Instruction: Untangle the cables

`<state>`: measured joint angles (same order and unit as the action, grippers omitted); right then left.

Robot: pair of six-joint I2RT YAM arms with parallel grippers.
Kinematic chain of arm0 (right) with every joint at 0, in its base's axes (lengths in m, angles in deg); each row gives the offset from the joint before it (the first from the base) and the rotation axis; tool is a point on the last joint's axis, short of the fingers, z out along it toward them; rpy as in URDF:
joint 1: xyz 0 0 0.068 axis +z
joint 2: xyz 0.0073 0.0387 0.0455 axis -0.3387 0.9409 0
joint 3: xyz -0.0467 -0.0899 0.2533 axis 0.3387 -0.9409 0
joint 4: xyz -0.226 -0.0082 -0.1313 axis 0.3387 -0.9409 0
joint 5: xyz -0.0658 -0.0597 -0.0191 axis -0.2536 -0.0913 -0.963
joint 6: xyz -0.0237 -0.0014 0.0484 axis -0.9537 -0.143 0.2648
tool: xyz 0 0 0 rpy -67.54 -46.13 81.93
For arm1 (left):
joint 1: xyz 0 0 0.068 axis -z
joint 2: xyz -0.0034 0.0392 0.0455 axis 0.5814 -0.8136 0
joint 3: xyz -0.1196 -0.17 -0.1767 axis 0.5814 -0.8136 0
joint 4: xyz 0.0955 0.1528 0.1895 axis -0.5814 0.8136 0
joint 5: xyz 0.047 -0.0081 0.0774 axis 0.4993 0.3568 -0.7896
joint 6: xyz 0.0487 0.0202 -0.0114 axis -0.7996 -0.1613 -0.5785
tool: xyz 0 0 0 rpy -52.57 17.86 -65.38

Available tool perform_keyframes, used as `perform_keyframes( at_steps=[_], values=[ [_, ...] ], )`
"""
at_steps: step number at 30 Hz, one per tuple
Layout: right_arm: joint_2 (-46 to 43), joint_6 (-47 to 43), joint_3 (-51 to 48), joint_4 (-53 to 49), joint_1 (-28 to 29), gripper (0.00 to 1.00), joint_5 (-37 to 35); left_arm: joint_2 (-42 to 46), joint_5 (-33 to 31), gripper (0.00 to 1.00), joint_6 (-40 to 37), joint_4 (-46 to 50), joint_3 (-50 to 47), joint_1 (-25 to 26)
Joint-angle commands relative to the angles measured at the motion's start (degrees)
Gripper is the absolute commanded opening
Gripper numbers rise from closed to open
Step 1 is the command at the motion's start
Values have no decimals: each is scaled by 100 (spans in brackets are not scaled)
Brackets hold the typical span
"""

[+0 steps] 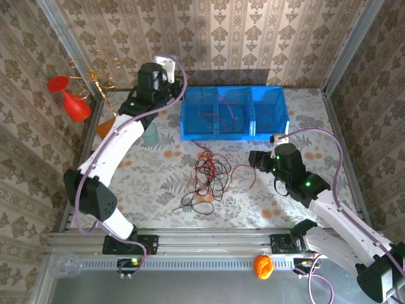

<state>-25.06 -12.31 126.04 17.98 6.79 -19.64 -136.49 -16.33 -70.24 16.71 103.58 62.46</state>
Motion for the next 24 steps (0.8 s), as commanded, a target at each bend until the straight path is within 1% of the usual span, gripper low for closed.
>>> perform_keyframes(
  at_steps=[1,3,4,8,10,15,19,24],
  values=[
    [-68,149,-61,67,-49,72,81,-399,-469,0,-501,56,691,-46],
    [-45,151,-101,102,-48,72,168,-728,-513,0,-582,146,1083,-46],
    [-41,150,-119,112,-56,72,192,-901,-491,0,-522,220,1300,-235],
    [-8,151,-204,200,-65,71,282,-1549,-450,0,-240,518,2191,-457],
    [33,149,-223,231,-71,71,356,-1901,-589,0,-211,671,2719,-501],
    [128,150,-273,324,-95,71,463,-2612,-1208,0,-589,963,3713,-499],
    [170,134,-298,367,-110,71,513,-2890,-1485,0,-804,895,3885,-508],
    [186,91,-318,374,-145,71,530,-3056,-1533,0,-909,871,3827,-514]
  ],
)
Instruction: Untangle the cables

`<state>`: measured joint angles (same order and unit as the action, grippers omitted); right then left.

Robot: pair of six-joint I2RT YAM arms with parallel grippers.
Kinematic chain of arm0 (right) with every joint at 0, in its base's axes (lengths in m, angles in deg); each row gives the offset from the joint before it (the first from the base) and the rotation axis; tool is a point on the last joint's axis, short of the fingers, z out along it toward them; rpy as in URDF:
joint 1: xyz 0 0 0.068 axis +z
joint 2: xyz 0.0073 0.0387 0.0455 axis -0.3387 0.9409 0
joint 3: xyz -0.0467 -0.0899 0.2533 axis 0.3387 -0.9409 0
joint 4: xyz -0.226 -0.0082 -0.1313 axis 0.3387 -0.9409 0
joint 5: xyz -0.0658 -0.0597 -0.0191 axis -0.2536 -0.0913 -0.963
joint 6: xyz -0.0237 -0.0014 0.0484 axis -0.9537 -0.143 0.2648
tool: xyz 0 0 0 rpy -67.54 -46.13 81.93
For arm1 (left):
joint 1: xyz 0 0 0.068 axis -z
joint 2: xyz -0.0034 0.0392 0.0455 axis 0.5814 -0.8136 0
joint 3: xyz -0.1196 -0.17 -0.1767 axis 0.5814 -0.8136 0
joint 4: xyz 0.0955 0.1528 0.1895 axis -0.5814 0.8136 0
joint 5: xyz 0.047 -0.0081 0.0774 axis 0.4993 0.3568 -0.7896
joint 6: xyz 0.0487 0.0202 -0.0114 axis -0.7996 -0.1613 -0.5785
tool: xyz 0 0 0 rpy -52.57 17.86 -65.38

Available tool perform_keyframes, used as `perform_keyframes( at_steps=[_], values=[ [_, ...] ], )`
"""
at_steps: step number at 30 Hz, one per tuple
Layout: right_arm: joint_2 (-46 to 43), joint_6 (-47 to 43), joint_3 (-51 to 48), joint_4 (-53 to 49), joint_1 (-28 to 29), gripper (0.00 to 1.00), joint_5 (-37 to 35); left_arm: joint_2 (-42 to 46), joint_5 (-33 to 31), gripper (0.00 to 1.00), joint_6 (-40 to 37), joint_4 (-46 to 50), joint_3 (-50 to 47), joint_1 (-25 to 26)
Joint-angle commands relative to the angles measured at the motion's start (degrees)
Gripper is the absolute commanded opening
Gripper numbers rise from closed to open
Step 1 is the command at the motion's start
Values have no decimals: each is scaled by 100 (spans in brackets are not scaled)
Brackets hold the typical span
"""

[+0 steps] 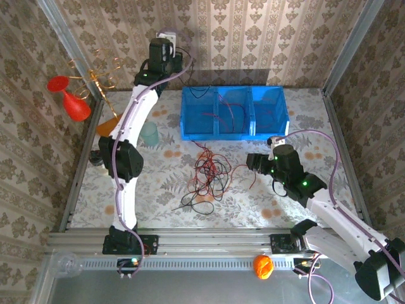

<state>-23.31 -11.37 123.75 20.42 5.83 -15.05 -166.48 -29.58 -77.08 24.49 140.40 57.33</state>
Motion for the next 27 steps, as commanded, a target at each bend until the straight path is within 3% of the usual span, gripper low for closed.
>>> perform_keyframes(
  at_steps=[1,7,11,16,21,27],
  values=[
    [12,-12,-96,127,-56,71,80,-77,-211,0,-262,84,88,-1],
    [13,18,-150,179,-67,71,137,47,-142,0,-526,-311,-814,131],
    [39,11,-168,197,-75,70,161,-57,-485,0,-860,-117,-961,365],
    [91,12,-185,248,-84,70,191,-167,-453,0,-682,131,-1137,605],
    [191,12,-151,272,-83,70,260,-590,105,0,-288,811,-693,625],
    [161,-21,-102,202,-84,70,269,-820,176,0,91,1063,-717,567]
  ],
)
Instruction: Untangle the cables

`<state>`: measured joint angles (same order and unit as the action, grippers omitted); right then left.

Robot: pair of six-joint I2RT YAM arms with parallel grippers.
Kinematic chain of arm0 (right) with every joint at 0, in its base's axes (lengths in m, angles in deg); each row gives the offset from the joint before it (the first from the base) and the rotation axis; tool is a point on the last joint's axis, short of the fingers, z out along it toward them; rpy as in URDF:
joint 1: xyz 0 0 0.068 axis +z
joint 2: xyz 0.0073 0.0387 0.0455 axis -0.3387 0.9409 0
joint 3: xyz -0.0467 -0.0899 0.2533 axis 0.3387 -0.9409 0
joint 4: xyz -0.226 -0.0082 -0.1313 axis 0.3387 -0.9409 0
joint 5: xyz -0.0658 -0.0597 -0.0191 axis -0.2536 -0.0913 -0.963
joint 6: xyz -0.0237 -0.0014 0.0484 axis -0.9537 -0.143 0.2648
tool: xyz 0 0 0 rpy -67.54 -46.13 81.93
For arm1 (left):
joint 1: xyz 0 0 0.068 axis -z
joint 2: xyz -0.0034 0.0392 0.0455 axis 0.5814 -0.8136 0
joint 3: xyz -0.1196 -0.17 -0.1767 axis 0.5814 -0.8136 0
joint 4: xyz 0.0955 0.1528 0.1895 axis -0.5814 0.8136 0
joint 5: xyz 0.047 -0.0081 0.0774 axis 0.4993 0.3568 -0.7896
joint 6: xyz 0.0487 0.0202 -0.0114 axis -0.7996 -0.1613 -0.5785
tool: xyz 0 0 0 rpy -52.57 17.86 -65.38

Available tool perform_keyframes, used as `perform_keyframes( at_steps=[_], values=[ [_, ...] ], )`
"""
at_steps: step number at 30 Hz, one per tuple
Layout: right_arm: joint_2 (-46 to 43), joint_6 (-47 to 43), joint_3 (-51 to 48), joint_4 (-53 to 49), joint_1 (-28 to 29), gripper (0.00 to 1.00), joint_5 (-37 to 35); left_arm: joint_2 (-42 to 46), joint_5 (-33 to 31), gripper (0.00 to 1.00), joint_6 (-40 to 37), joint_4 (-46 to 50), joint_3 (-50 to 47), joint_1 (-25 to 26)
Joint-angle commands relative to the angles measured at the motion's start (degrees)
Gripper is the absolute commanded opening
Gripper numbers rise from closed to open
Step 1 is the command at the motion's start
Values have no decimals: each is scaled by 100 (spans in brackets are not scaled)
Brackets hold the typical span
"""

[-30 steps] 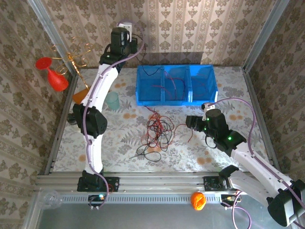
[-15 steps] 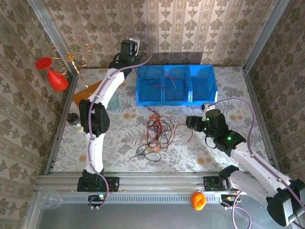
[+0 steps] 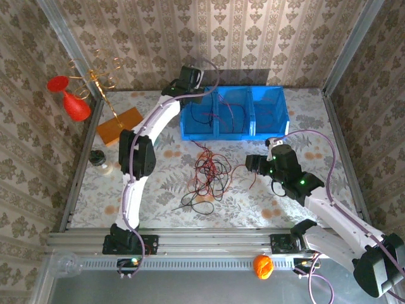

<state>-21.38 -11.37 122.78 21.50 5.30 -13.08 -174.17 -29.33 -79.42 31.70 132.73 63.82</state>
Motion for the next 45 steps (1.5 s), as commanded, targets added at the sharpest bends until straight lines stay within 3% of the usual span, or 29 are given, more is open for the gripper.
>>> perform_keyframes(
  at_steps=[1,5,7,9,12,16,18,23,27,29,38,45],
  values=[
    [-31,-19,-7,90,-24,70,75,-85,199,0,415,407,48,-108],
    [-26,-24,8,89,-28,70,103,-174,329,4,689,621,86,-182],
    [-5,-23,39,76,-32,70,139,-254,342,20,769,825,243,-186],
    [6,-24,59,61,-25,70,147,-293,365,25,744,977,392,-351],
    [-1,-22,67,50,-32,70,144,-265,278,47,719,1094,527,-353],
    [-19,-9,83,12,-32,69,160,-176,425,54,692,1283,745,-373],
    [-54,-15,111,-44,-31,69,161,-103,573,62,669,1342,823,-374],
    [-237,7,232,-255,-31,67,178,-110,1002,65,595,1890,1451,-290],
    [-364,45,305,-423,-16,62,265,326,1078,61,592,2007,1200,-177],
    [-349,32,379,-590,10,59,346,868,1165,61,676,1746,511,-12],
    [360,-95,775,-1144,670,36,617,4410,1065,62,1537,-940,-4941,620],
    [1402,353,930,-626,1171,32,793,5717,1306,61,2269,-1880,-7584,1186]
  ],
)
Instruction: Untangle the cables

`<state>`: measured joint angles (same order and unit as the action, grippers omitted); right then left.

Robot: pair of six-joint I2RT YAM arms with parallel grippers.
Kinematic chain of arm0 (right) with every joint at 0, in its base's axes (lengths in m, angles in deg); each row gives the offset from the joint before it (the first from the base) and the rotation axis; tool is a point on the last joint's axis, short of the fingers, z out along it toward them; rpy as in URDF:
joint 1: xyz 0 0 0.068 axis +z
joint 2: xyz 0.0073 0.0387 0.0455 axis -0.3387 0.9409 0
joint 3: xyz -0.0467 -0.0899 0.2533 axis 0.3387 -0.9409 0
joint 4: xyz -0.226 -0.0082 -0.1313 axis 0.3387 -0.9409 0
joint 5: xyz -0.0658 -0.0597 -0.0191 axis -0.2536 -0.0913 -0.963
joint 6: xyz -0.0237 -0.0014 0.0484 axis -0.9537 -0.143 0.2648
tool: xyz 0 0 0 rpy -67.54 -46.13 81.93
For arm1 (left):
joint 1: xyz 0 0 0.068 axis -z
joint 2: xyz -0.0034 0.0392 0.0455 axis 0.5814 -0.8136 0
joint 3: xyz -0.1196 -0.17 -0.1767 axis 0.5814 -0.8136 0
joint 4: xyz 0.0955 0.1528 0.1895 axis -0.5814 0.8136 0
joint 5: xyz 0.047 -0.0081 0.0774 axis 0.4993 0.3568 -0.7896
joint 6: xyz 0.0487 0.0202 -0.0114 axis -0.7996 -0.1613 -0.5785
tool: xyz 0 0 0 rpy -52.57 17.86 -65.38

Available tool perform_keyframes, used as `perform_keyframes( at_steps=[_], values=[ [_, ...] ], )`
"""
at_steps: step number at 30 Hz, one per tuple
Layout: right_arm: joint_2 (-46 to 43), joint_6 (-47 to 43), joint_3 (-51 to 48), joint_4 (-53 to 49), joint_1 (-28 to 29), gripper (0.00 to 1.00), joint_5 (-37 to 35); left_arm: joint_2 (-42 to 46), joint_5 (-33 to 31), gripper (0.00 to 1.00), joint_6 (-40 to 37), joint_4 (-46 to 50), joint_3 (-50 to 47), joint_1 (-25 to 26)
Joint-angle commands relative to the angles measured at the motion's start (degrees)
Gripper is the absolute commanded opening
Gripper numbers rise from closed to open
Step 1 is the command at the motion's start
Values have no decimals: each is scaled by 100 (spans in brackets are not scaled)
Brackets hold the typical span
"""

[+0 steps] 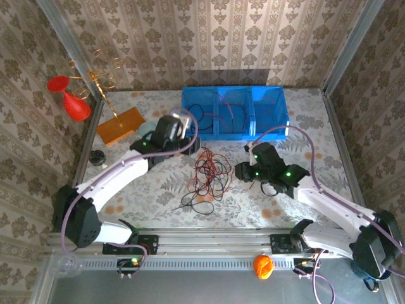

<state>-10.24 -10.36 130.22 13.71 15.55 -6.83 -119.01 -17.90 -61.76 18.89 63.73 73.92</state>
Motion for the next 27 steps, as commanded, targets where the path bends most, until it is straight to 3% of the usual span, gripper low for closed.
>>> perform_keyframes(
  at_steps=[1,7,12,18,25,27],
  values=[
    [450,327,228,256,238,32,177,346,108,61,650,-702,-1005,248],
    [1525,134,620,540,713,42,49,716,365,61,1210,-1437,-2443,320],
    [2625,-820,1231,339,723,42,267,738,593,61,1262,-1583,-2800,331],
    [3329,-1151,1608,334,727,42,173,747,438,61,1297,-1541,-2793,390],
    [2919,-1153,1424,415,763,4,104,748,387,61,1221,-1323,-2604,393],
    [2552,-1183,1329,357,797,0,1,785,392,61,1226,-1217,-2533,397]
  ],
)
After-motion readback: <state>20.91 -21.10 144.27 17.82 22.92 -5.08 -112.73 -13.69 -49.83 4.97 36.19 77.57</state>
